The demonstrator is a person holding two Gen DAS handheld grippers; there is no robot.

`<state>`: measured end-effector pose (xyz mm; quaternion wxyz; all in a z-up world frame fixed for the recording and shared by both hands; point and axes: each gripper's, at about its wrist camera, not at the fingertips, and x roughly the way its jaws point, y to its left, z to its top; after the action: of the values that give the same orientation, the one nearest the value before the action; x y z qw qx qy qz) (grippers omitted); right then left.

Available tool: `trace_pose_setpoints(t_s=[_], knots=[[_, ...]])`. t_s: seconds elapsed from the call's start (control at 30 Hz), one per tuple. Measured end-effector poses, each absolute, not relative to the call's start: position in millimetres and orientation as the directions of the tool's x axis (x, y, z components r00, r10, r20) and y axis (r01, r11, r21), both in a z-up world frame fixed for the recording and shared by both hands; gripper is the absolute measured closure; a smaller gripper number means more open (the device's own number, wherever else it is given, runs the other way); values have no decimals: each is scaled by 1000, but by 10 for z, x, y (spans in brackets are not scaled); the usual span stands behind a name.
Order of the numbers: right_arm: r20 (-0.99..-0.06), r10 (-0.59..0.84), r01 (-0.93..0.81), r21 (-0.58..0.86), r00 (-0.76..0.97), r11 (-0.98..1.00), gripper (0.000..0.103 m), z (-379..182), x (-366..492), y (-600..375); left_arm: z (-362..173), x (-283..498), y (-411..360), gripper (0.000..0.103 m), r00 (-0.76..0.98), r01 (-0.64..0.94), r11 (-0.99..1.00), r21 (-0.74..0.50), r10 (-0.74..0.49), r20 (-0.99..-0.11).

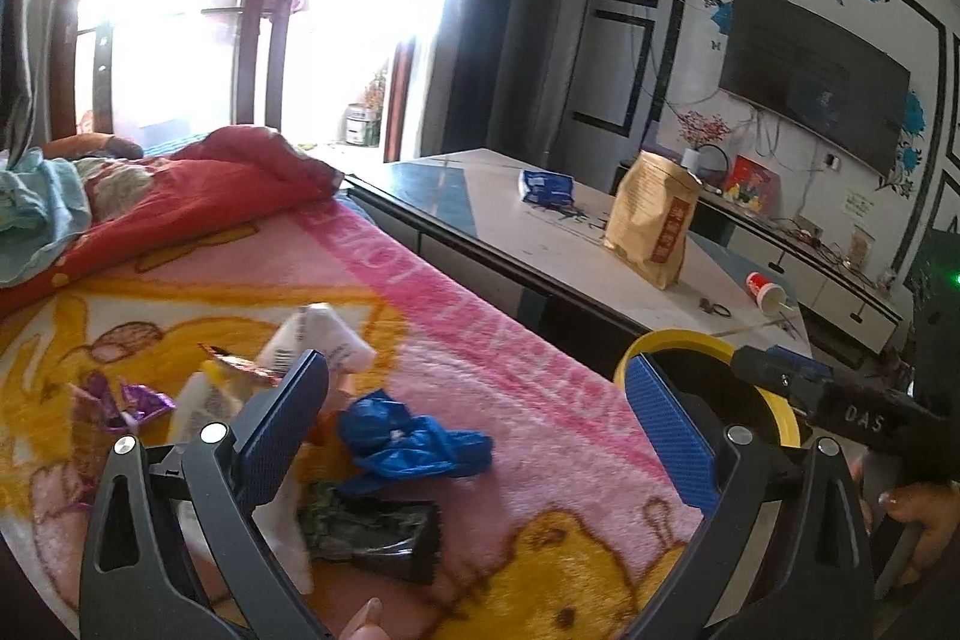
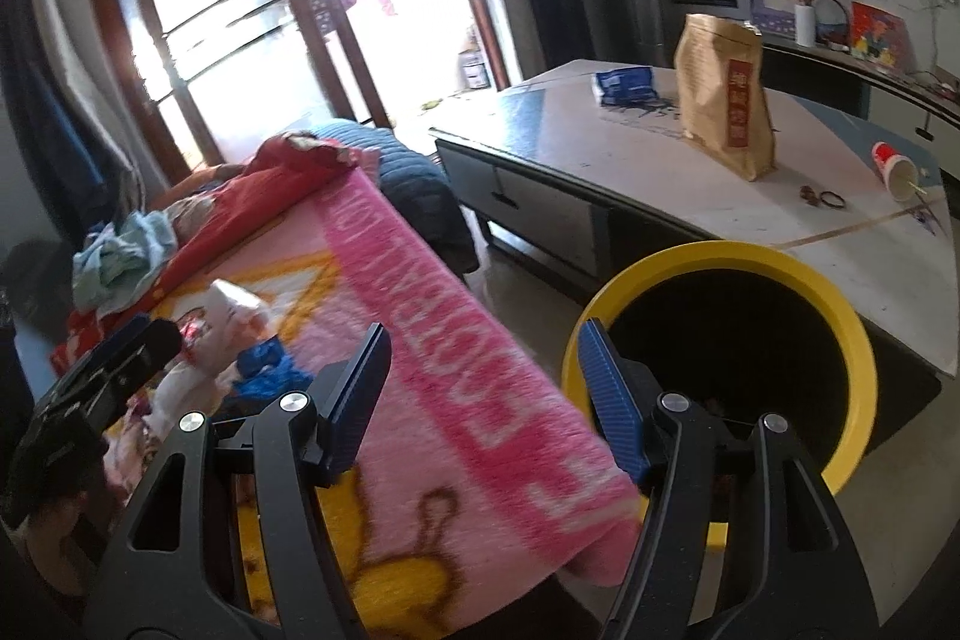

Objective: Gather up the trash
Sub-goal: 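Move both open tools back toward the remaining trash on the blanket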

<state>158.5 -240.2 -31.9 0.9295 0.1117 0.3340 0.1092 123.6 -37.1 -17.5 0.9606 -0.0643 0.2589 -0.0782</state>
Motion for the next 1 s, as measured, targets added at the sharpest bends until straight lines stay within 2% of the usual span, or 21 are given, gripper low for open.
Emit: trace_pose_setpoints(t_s=[0.63,1.0], knots=[[-581,437,-355,257,686,899,46,-276,1408,-1570,-176,1007,464,7,873,-65,979,-192,-37,-486],[-576,490,-426,255,654,868,46,-240,1413,-1260,-244,858,876,7,861,-166,966,-200,43,-506]])
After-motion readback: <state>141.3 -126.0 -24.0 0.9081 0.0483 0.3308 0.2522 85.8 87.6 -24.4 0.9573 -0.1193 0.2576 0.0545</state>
